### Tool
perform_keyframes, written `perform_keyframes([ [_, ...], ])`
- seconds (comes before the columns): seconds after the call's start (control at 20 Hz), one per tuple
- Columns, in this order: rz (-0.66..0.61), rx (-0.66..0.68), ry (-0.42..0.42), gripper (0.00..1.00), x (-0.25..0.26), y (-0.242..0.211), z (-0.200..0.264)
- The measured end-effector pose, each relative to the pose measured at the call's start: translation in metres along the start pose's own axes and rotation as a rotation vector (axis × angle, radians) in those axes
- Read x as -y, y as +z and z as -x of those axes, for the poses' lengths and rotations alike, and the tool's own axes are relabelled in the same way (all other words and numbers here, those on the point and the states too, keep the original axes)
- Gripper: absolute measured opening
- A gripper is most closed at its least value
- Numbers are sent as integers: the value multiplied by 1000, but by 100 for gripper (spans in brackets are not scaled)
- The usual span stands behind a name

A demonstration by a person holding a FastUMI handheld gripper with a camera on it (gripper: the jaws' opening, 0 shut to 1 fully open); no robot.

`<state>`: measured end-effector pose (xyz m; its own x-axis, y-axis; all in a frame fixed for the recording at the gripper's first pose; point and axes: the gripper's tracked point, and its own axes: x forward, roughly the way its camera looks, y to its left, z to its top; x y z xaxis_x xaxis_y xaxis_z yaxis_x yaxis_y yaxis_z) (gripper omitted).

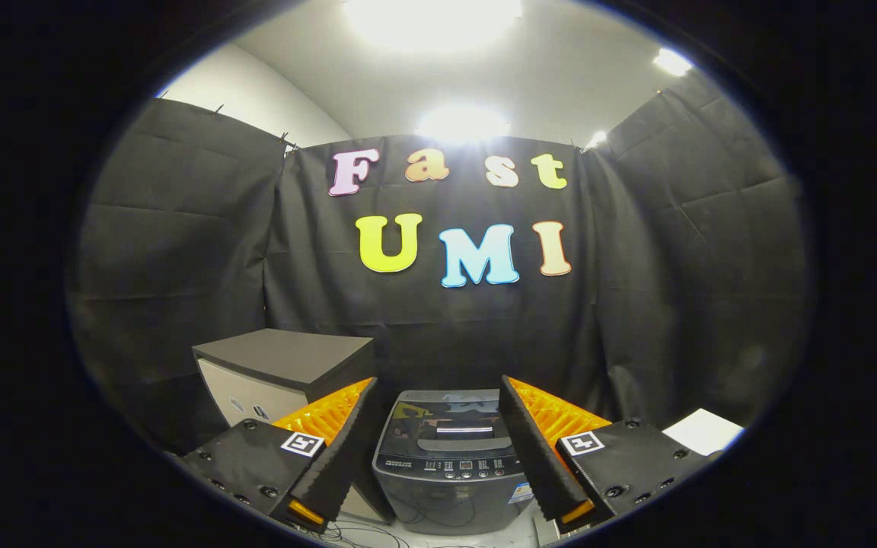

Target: Put the clothes into the washing machine and then close the washing machine lid.

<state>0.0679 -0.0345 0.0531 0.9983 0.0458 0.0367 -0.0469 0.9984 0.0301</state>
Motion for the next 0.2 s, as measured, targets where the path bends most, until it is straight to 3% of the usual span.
perform_keyframes([
  [0.2, -5, 17, 1, 97, -2, 4, 3],
])
